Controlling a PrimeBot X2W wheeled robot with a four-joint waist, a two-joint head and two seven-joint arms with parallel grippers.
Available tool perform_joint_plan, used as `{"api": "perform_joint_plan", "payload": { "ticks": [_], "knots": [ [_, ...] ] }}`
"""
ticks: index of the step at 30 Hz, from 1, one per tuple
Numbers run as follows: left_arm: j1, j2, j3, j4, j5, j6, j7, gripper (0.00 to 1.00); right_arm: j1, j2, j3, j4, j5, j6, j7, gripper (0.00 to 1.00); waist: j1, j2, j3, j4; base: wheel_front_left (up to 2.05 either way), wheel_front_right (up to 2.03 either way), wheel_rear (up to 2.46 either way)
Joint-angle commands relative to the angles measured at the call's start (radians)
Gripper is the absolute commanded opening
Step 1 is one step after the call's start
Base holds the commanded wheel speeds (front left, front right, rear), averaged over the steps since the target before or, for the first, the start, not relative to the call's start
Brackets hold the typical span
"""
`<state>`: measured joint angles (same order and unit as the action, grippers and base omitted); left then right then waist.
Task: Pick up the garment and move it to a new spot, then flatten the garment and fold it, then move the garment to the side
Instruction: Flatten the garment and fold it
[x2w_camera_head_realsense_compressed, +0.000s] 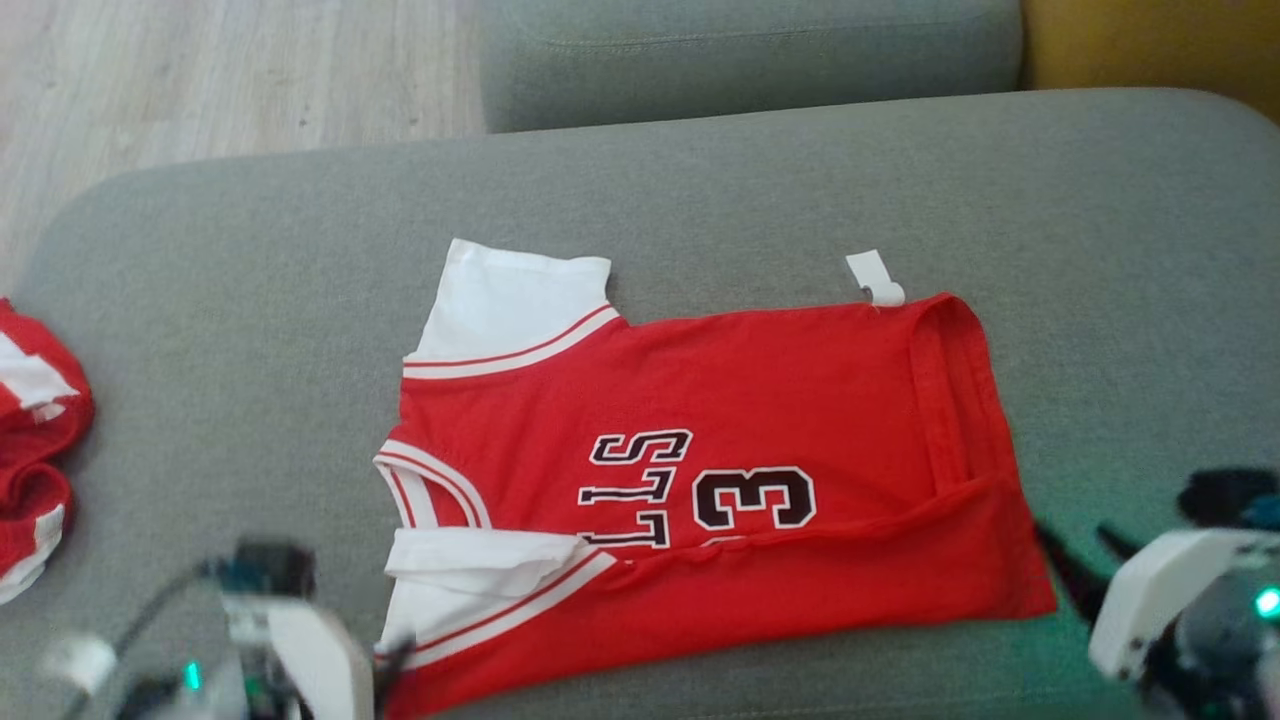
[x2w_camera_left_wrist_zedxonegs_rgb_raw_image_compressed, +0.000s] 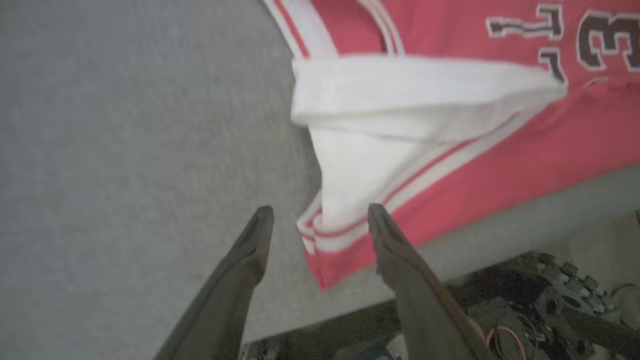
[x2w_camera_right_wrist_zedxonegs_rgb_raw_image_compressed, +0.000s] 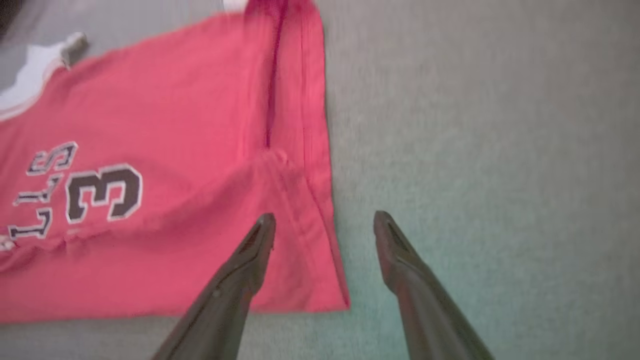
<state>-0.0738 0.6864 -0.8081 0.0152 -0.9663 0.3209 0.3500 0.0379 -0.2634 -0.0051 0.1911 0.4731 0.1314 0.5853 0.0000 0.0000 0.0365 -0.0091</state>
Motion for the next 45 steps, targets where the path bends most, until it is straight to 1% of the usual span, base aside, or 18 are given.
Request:
{"api": "perform_joint_plan", "payload": {
  "ticks": [1, 2, 4, 6, 8, 12, 13, 16, 17, 20, 24, 28, 31, 39, 40, 41, 44, 45],
  "knots": [
    [-0.125, 0.049, 0.064, -0.036, 0.03, -0.001, -0.008, 1.0, -0.039, -0.015, -0.011, -0.066, 0.0, -0.001, -0.014, 1.0, 0.0, 0.0, 0.011, 0.005, 0.0, 0.0, 0.0],
    [-0.163, 0.05, 0.07, -0.04, 0.046, 0.0, -0.005, 1.0, -0.063, -0.014, -0.028, -0.085, -0.004, -0.001, -0.03, 1.0, 0.0, 0.0, 0.018, 0.005, 0.0, 0.0, 0.0],
    [-0.248, 0.028, 0.086, -0.04, 0.052, -0.016, 0.006, 1.0, -0.122, -0.005, -0.049, -0.101, -0.013, -0.001, -0.053, 1.0, 0.0, 0.0, 0.037, 0.006, 0.0, 0.0, 0.0],
    [-0.344, 0.012, 0.082, -0.01, 0.069, -0.05, 0.038, 1.0, -0.193, 0.01, -0.054, -0.092, -0.007, -0.001, -0.066, 1.0, 0.0, 0.0, 0.063, 0.004, 0.0, 0.0, 0.0],
    [-0.445, -0.014, 0.079, 0.043, 0.075, -0.093, 0.07, 1.0, -0.267, 0.016, -0.04, -0.059, -0.008, -0.001, -0.075, 1.0, 0.0, 0.0, 0.094, 0.002, 0.0, 0.0, 0.0],
    [-0.633, -0.08, 0.066, 0.19, 0.073, -0.194, 0.131, 1.0, -0.423, 0.022, -0.003, 0.047, -0.013, -0.001, -0.104, 1.0, 0.0, 0.0, 0.157, -0.002, 0.0, 0.0, 0.0],
    [-0.713, -0.115, 0.055, 0.272, 0.068, -0.244, 0.162, 1.0, -0.494, 0.018, 0.026, 0.112, -0.014, -0.001, -0.109, 1.0, 0.0, 0.0, 0.188, -0.005, 0.0, 0.0, 0.0],
    [-0.819, -0.156, 0.039, 0.391, 0.072, -0.308, 0.196, 1.0, -0.593, 0.014, 0.072, 0.211, -0.01, -0.001, -0.112, 1.0, 0.0, 0.0, 0.234, -0.013, 0.0, 0.0, 0.0],
    [-0.819, -0.156, 0.039, 0.391, 0.072, -0.308, 0.196, 1.0, -0.593, 0.014, 0.072, 0.211, -0.01, -0.001, -0.112, 1.0, 0.0, 0.0, 0.234, -0.013, 0.0, 0.0, 0.0],
    [-0.912, -0.192, 0.028, 0.498, 0.083, -0.354, 0.211, 1.0, -0.675, 0.006, 0.112, 0.305, -0.006, -0.001, -0.116, 1.0, 0.0, 0.0, 0.278, -0.02, 0.0, 0.0, 0.0],
    [-1.016, -0.231, 0.017, 0.624, 0.104, -0.39, 0.209, 1.0, -0.76, -0.002, 0.171, 0.408, 0.005, -0.001, -0.138, 1.0, 0.0, 0.0, 0.326, -0.026, 0.0, 0.0, 0.0],
    [-1.085, -0.263, 0.009, 0.729, 0.11, -0.414, 0.202, 1.0, -0.809, 0.0, 0.24, 0.482, 0.041, -0.001, -0.135, 1.0, 0.0, 0.0, 0.357, -0.035, 0.0, 0.0, 0.0],
    [-1.118, -0.274, 0.005, 0.797, 0.111, -0.426, 0.189, 1.0, -0.828, -0.001, 0.297, 0.506, 0.074, -0.001, -0.141, 1.0, 0.0, 0.0, 0.371, -0.051, 0.0, 0.0, 0.0],
    [-1.181, -0.274, -0.01, 0.943, 0.115, -0.443, 0.172, 1.0, -0.865, -0.009, 0.436, 0.518, 0.15, -0.001, -0.172, 1.0, 0.0, 0.0, 0.41, -0.103, 0.0, 0.0, 0.0],
    [-1.186, -0.274, -0.012, 0.956, 0.114, -0.444, 0.173, 1.0, -0.871, -0.011, 0.449, 0.52, 0.159, -0.001, -0.176, 0.95, 0.0, 0.0, 0.414, -0.107, 0.0, 0.0, 0.0],
    [-1.188, -0.276, -0.014, 0.967, 0.109, -0.446, 0.175, 1.0, -0.875, -0.013, 0.462, 0.522, 0.169, -0.001, -0.181, 0.85, 0.0, 0.0, 0.416, -0.11, 0.0, 0.0, 0.0],
    [-1.193, -0.277, -0.03, 0.99, 0.104, -0.449, 0.183, 1.0, -0.885, -0.02, 0.504, 0.528, 0.196, -0.001, -0.189, 0.46, 0.0, 0.0, 0.419, -0.117, 0.0, 0.0, 0.0],
    [-1.193, -0.278, -0.037, 0.997, 0.104, -0.45, 0.187, 0.94, -0.887, -0.023, 0.516, 0.531, 0.204, -0.001, -0.192, 0.25, 0.0, 0.0, 0.418, -0.118, 0.0, 0.0, 0.0]
  ]
}}
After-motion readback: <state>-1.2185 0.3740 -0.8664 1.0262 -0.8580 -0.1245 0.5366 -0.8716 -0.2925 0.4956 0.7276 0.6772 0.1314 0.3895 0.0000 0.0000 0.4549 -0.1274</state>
